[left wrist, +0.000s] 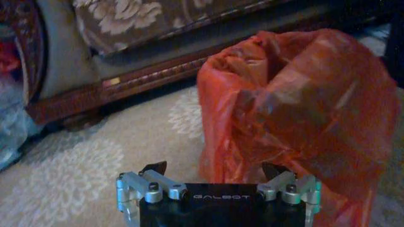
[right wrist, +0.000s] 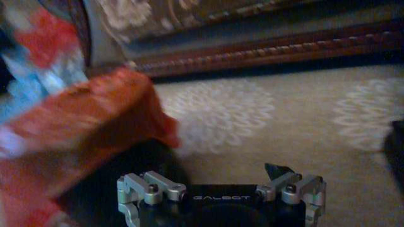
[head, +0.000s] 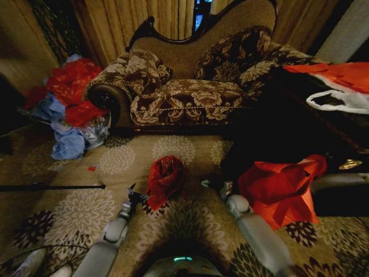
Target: Place a garbage bag over the trash bin.
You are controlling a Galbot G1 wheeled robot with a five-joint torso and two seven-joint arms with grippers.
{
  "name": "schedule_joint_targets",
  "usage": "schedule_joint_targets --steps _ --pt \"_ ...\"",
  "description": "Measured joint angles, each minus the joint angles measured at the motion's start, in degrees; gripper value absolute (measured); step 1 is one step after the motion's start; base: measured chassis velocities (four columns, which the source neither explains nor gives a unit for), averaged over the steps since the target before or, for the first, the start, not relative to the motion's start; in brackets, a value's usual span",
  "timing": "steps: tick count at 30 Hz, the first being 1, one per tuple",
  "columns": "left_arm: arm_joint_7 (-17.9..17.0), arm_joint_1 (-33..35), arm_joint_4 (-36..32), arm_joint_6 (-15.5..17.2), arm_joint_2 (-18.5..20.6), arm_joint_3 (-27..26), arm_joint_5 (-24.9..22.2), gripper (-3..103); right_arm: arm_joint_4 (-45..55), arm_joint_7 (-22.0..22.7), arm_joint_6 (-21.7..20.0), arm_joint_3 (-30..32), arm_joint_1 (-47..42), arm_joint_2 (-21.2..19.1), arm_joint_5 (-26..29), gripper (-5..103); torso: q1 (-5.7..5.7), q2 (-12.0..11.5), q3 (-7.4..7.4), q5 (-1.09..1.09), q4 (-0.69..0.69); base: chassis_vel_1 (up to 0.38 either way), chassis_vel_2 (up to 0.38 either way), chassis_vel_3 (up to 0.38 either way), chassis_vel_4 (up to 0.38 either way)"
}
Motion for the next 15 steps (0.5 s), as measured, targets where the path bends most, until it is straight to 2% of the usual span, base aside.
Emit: schedule_joint_targets --steps 3,6,10,15 --pt "0.19 0.24 -0.49 -0.64 0.02 0.39 1.60 100 2.16 -0.10 0.32 -0.61 -1.63 1.43 1.62 100 0.00 0.00 0.00 0.02 0.00 0.000 0.000 0.000 0.000" --pt "1.02 0.36 -0.42 -2.89 0.13 0.23 5.18 100 4.44 -0.68 -0.05 -2.02 -2.92 2.43 3.38 100 0.00 0.00 0.00 0.01 0.01 0.000 0.000 0.000 0.000" --pt "1.31 0.83 -0.44 -3.89 0.23 0.06 5.94 100 6.28 -0.62 -0.83 -3.33 -3.98 2.61 5.56 100 0.00 0.00 0.00 0.00 0.00 0.000 0.000 0.000 0.000" --pt "1.32 1.27 -0.56 -4.33 0.12 -0.15 6.05 100 6.29 0.54 -1.83 -5.48 -4.00 4.69 8.03 100 0.00 0.00 0.01 0.00 0.01 0.000 0.000 0.000 0.000"
